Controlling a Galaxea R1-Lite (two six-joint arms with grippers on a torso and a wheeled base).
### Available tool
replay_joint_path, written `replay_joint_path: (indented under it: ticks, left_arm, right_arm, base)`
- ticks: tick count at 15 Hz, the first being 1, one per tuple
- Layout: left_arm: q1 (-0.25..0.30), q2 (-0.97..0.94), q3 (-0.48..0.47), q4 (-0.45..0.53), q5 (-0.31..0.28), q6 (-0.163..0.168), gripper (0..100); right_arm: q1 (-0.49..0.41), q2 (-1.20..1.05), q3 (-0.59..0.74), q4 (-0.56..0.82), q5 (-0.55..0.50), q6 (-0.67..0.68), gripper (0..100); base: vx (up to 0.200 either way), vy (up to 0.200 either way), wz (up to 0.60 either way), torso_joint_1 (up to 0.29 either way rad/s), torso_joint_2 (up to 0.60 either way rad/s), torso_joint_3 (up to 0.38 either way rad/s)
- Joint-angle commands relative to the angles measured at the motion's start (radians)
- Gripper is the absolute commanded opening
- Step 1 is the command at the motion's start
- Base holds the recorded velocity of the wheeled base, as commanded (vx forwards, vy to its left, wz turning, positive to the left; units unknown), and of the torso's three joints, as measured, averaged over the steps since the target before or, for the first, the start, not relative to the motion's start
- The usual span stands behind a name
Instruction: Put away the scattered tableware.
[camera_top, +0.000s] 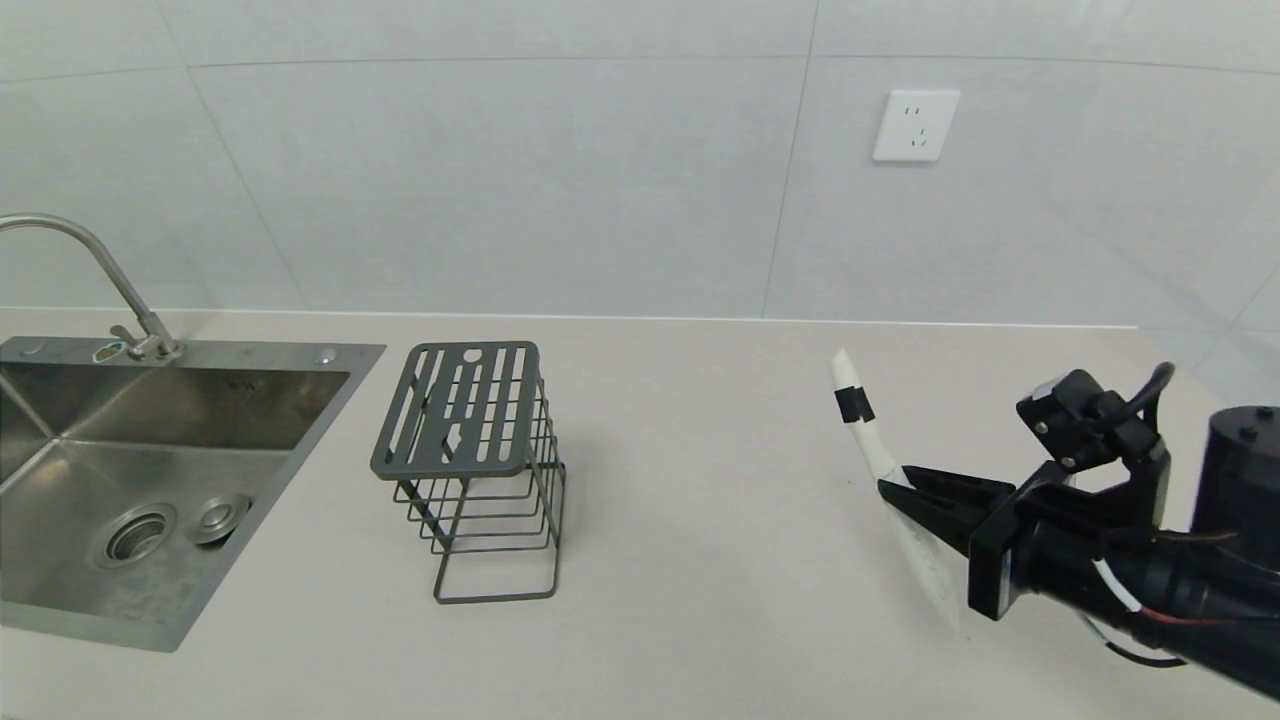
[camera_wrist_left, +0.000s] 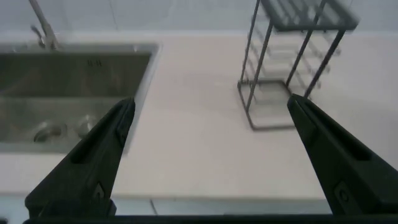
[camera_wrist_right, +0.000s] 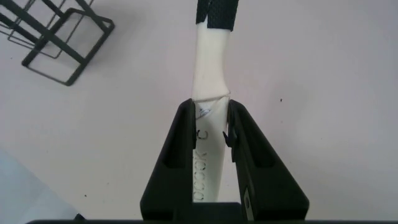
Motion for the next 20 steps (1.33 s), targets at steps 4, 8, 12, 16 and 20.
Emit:
replay_joint_path:
  ticks: [4,8,12,16,20]
  left_arm:
    - [-0.019,0.057,-0.129,-0.011,-0.204,-0.045,100]
    - [-0.185,0.360,-0.356,-0.050,-0.359,-0.085,100]
    - [-0.346,0.618,-0.367,-0.258,-0.403,-0.086,100]
    - [-0.395,0.968,-0.224,-0.754,-0.656,-0.070,100]
    - [-0.395,1.419,-0.206,-1.349,-0.793,0.059,100]
  right_arm:
    - [0.001,-0.020,-0.002,-0.076,0.111,-0.064,0]
    - [0.003,-0.036,0.005,-0.148,0.203,-0.078,0]
    - [0.004,-0.075,0.014,-0.156,0.292,-0.081,0]
    - [0.032,-0.060,0.001,-0.240,0.361,-0.080,0]
    - [0.055,-0.014,0.005,-0.387,0.433,-0.081,0]
  base:
    - [0.000,0.000,0.00,0.000,0.00,0.000]
    - [0.000,0.000,0.00,0.000,0.00,0.000]
    - [0.000,0.000,0.00,0.000,0.00,0.000]
    - [0.000,0.000,0.00,0.000,0.00,0.000]
    - [0.000,0.000,0.00,0.000,0.00,0.000]
